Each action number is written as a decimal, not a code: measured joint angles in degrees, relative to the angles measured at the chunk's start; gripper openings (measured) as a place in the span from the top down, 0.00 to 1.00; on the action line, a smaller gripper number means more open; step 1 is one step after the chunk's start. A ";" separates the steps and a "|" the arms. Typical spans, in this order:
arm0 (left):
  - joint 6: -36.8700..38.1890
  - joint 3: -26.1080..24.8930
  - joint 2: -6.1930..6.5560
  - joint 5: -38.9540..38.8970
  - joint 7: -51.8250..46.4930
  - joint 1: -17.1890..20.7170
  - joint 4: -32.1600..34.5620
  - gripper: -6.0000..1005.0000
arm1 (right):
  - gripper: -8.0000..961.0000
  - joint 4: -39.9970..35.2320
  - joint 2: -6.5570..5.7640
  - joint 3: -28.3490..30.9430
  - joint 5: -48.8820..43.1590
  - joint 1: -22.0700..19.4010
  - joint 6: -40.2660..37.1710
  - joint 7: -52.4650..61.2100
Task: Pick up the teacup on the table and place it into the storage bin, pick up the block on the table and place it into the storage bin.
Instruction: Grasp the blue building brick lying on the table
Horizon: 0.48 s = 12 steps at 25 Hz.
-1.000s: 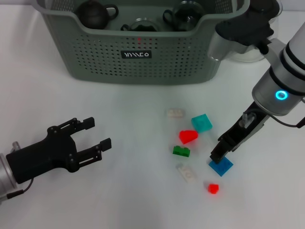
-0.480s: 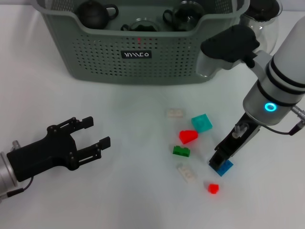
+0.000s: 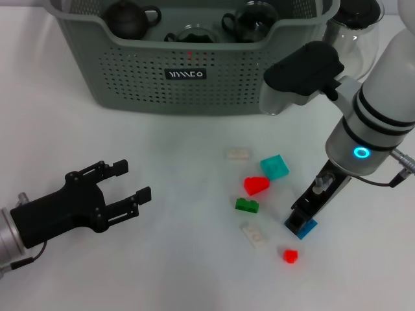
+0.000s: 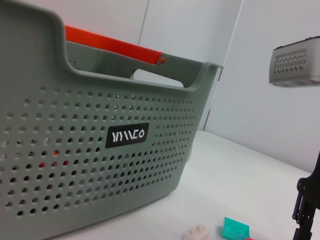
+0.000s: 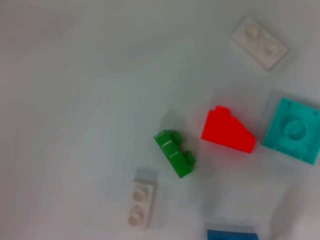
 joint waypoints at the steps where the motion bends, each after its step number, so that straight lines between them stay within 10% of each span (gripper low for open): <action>1: 0.00 0.00 0.02 0.00 0.00 0.00 -0.03 0.24 | 0.39 0.00 0.01 -0.69 -0.46 0.01 0.28 0.28; 12: 0.01 0.01 0.00 0.00 0.00 0.03 -0.17 0.24 | 0.39 0.00 0.08 -2.27 -1.49 -0.16 0.85 1.08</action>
